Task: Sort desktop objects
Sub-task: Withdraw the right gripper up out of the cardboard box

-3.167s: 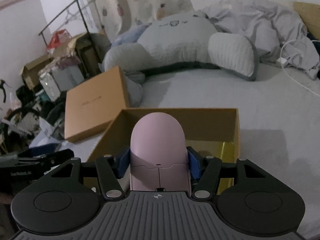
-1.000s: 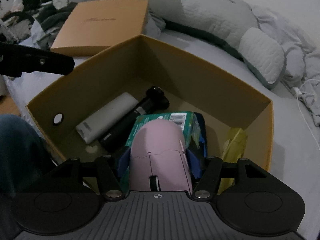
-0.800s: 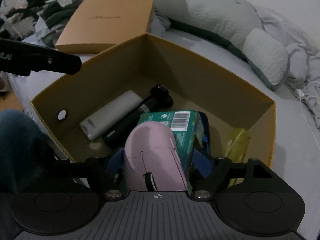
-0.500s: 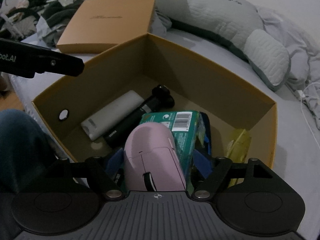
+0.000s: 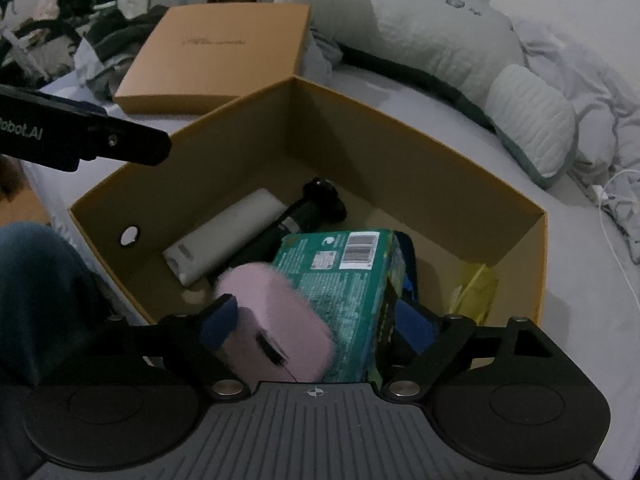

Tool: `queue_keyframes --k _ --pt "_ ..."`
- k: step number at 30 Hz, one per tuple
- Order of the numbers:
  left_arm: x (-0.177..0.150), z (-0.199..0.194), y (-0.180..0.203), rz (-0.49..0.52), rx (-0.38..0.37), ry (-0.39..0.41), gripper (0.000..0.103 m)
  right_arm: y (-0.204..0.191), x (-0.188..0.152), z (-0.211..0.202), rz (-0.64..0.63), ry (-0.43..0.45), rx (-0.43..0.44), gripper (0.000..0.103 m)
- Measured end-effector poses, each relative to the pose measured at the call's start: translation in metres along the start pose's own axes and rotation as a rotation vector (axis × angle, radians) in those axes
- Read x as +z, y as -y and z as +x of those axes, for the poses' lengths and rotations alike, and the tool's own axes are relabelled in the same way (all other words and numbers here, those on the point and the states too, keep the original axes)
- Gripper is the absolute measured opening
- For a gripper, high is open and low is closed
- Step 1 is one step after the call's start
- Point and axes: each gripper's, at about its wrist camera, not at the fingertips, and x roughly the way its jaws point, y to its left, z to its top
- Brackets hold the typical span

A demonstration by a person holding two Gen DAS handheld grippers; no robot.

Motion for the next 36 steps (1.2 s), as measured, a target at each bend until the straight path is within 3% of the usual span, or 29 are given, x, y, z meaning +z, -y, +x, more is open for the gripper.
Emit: queue_keyframes --k 12,19,30,36 --pt "0.001 0.001 -0.001 0.006 -0.002 -0.003 0.103 0.009 0.000 -0.003 0.026 0.015 -0.013 0.088" --pt "0.002 0.002 -0.003 0.008 -0.006 -0.004 0.103 0.022 0.001 -0.009 0.107 0.056 -0.025 0.089" --pt "0.004 0.006 -0.007 0.011 -0.006 -0.005 0.103 0.045 0.003 -0.015 0.295 0.102 -0.014 0.098" --pt "0.005 0.006 -0.008 0.010 -0.008 -0.002 0.103 0.050 0.001 -0.017 0.336 0.127 -0.015 0.103"
